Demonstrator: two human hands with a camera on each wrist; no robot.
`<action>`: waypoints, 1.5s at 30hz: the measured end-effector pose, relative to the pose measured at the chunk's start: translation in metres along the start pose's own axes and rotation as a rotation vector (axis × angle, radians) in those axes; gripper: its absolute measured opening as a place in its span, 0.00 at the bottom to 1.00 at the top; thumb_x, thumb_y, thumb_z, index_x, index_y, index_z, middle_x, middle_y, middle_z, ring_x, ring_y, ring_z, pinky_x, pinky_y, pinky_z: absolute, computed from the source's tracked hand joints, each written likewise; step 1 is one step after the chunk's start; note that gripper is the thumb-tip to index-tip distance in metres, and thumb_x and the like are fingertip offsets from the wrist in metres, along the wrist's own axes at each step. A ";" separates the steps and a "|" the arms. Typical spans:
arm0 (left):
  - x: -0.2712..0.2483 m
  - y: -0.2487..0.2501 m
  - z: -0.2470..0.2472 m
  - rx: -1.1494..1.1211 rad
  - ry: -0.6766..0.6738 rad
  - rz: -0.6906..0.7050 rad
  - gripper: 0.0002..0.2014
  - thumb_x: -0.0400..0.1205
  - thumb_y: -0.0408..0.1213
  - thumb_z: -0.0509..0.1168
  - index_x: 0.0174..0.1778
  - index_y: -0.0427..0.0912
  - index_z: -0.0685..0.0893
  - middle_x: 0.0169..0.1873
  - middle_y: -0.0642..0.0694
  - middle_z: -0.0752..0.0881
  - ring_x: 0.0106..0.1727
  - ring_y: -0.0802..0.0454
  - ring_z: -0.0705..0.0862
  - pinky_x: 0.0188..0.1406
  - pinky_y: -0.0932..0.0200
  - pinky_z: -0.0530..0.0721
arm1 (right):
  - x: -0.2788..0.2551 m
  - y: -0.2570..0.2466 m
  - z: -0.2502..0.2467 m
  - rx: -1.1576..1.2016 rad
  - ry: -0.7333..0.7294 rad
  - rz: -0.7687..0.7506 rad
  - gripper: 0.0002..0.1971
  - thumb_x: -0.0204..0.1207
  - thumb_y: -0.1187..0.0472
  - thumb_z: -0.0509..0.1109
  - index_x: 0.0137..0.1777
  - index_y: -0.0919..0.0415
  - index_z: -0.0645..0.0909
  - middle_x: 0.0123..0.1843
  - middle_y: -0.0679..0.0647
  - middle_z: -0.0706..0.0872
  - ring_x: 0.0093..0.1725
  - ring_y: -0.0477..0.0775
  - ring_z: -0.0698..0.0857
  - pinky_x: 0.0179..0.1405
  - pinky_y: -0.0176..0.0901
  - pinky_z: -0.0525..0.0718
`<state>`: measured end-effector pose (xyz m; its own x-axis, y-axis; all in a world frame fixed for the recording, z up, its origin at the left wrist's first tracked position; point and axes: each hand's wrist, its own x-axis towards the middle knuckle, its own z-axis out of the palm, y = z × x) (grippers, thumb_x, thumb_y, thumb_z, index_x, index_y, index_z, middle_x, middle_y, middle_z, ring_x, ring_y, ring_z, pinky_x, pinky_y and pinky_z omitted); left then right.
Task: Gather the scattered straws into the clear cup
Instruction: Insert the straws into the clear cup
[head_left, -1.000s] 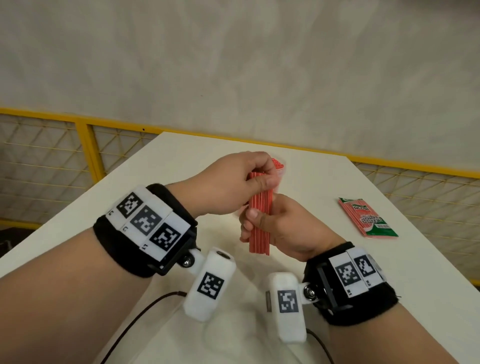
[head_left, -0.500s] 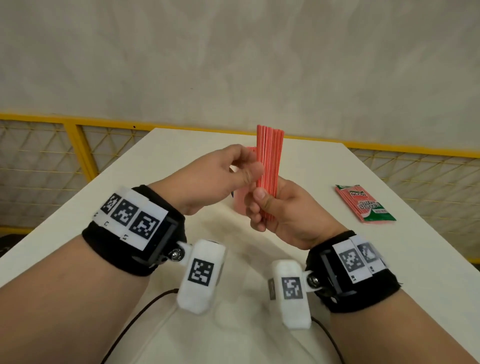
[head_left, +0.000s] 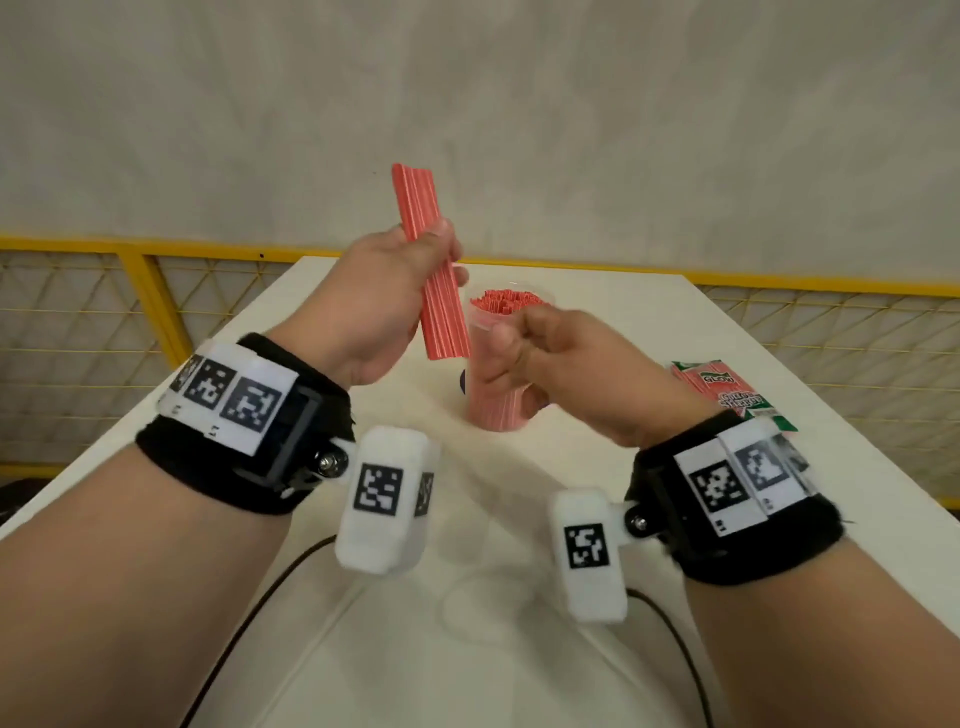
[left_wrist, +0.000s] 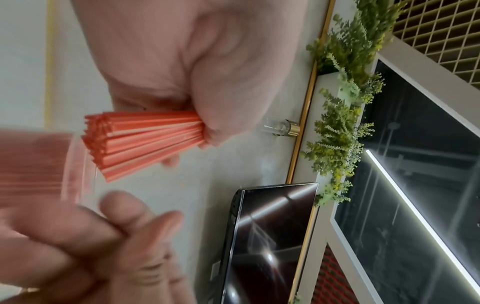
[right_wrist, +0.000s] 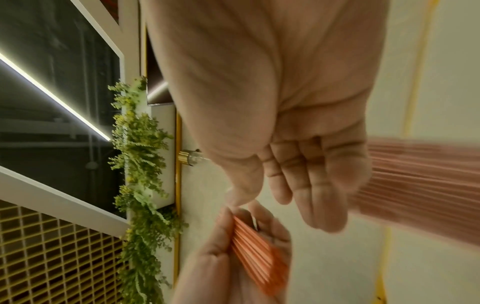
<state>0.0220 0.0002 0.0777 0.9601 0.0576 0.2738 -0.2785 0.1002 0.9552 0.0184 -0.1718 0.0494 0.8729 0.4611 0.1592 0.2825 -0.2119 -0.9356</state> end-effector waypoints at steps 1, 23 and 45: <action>0.004 0.002 -0.001 -0.066 -0.009 -0.031 0.12 0.88 0.42 0.58 0.42 0.42 0.79 0.34 0.50 0.84 0.33 0.56 0.86 0.38 0.57 0.86 | 0.004 -0.005 -0.007 -0.021 0.071 -0.031 0.09 0.83 0.56 0.66 0.48 0.64 0.80 0.39 0.55 0.89 0.37 0.52 0.88 0.26 0.38 0.79; 0.030 -0.029 0.021 -0.045 -0.102 -0.079 0.21 0.74 0.57 0.68 0.53 0.44 0.86 0.33 0.47 0.90 0.19 0.57 0.76 0.15 0.66 0.71 | 0.074 -0.019 -0.027 0.254 0.436 -0.140 0.12 0.71 0.67 0.78 0.52 0.55 0.85 0.33 0.56 0.90 0.32 0.49 0.88 0.28 0.37 0.81; 0.041 -0.034 0.002 0.289 0.189 0.007 0.08 0.86 0.49 0.60 0.47 0.50 0.79 0.30 0.57 0.89 0.19 0.58 0.81 0.16 0.63 0.78 | 0.074 -0.007 -0.035 0.450 0.839 -0.376 0.12 0.76 0.71 0.73 0.53 0.52 0.85 0.32 0.50 0.88 0.38 0.46 0.89 0.41 0.43 0.88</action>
<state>0.0705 -0.0032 0.0564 0.9285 0.2431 0.2807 -0.2398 -0.1845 0.9531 0.0953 -0.1666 0.0785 0.8042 -0.3576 0.4747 0.5713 0.2447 -0.7834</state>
